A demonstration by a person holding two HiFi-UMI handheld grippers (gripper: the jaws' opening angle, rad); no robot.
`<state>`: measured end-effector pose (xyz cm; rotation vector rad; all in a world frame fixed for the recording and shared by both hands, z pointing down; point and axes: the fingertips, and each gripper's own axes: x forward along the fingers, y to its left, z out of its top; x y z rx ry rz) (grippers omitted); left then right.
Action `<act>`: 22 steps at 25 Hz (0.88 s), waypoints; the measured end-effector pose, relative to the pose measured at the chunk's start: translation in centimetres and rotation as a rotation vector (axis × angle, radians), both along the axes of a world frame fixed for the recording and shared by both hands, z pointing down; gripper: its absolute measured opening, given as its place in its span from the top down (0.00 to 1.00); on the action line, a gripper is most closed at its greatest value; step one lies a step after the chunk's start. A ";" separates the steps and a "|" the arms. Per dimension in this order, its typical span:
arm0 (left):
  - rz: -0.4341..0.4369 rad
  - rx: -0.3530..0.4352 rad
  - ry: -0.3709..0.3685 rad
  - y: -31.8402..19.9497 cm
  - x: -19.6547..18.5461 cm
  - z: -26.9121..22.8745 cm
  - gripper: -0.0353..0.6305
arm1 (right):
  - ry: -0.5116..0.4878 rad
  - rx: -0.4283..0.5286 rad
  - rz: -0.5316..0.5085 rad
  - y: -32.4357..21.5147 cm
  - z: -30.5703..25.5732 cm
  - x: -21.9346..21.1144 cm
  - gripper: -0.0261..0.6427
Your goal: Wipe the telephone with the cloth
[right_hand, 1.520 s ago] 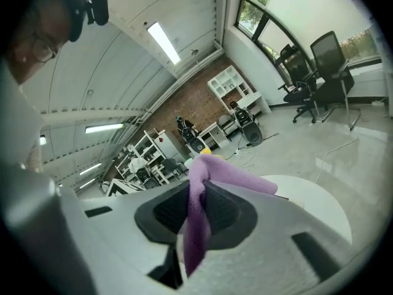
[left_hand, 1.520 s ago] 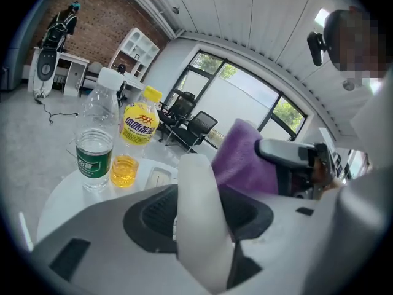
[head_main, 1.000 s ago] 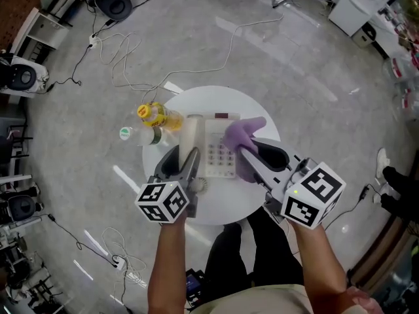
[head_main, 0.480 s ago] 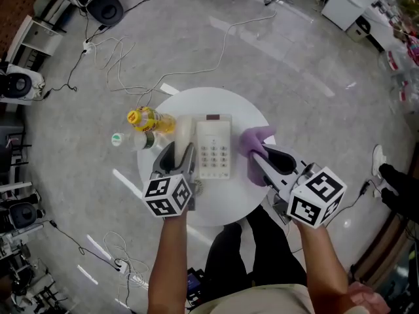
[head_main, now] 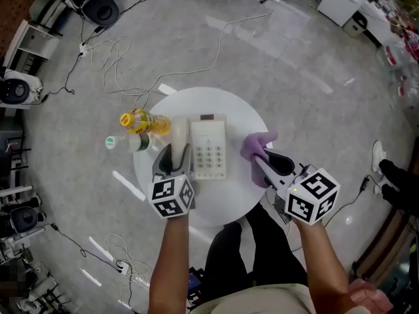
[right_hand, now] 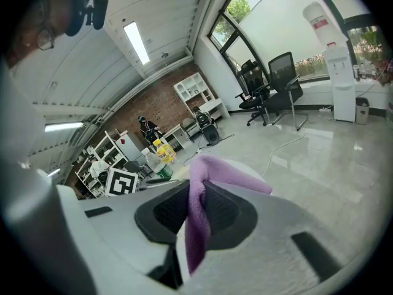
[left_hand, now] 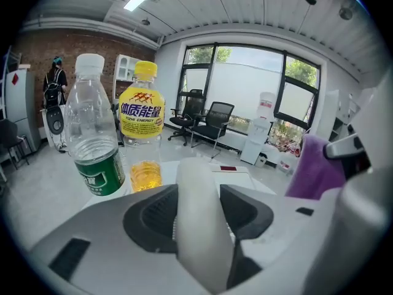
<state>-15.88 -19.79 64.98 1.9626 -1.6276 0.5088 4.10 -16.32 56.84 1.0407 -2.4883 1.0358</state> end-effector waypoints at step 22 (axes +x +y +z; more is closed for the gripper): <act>0.100 -0.010 -0.112 1.0 0.2 1.9 0.62 | 0.489 0.039 -0.339 5.3 10.8 -3.3 0.84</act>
